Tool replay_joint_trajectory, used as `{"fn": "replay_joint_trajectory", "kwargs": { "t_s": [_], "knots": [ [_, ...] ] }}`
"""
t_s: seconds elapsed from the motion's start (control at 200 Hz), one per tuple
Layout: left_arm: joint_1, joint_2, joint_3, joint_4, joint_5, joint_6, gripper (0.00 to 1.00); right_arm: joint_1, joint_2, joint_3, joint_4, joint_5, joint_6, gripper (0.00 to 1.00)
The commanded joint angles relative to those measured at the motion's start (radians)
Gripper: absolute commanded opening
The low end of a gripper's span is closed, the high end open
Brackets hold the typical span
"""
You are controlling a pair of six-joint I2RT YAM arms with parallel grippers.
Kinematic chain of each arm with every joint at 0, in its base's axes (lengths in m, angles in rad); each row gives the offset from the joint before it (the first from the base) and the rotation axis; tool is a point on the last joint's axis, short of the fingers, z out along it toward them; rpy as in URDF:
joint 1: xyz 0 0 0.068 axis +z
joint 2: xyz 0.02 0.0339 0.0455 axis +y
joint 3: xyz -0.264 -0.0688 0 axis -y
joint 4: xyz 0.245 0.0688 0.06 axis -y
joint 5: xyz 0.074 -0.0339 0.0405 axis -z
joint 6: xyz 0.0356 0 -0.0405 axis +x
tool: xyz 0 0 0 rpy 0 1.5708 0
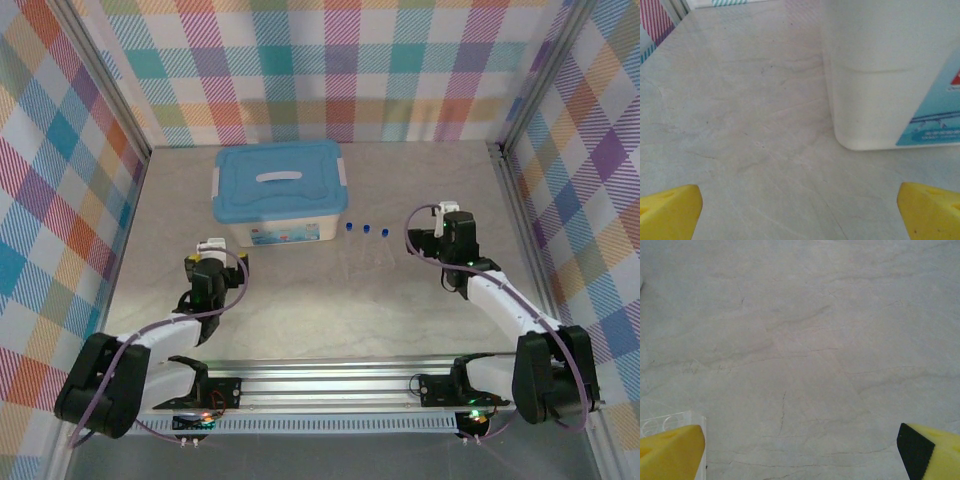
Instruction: Organize the chemistry lab equipment
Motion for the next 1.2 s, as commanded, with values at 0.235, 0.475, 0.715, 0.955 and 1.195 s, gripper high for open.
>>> {"fn": "replay_joint_trajectory", "kwargs": {
  "t_s": [0.235, 0.475, 0.715, 0.955, 1.195],
  "knots": [
    [0.062, 0.192, 0.103, 0.215, 0.138, 0.044, 1.0, -0.036, 0.037, -0.071, 0.224, -0.087, -0.056, 0.99],
    [0.134, 0.301, 0.111, 0.317, 0.229, 0.033, 1.0, -0.09, 0.086, -0.112, 0.359, -0.173, -0.043, 0.99],
    [0.163, 0.408, 0.126, 0.382, 0.3, 0.027, 1.0, -0.133, 0.16, -0.116, 0.455, -0.227, -0.054, 0.99],
    [0.191, 0.412, 0.148, 0.348, 0.342, 0.008, 1.0, -0.16, 0.254, -0.127, 0.562, -0.293, -0.071, 0.99],
    [0.217, 0.414, 0.156, 0.334, 0.357, -0.02, 1.0, -0.222, 0.296, -0.149, 0.655, -0.37, -0.026, 0.99]
  ]
}}
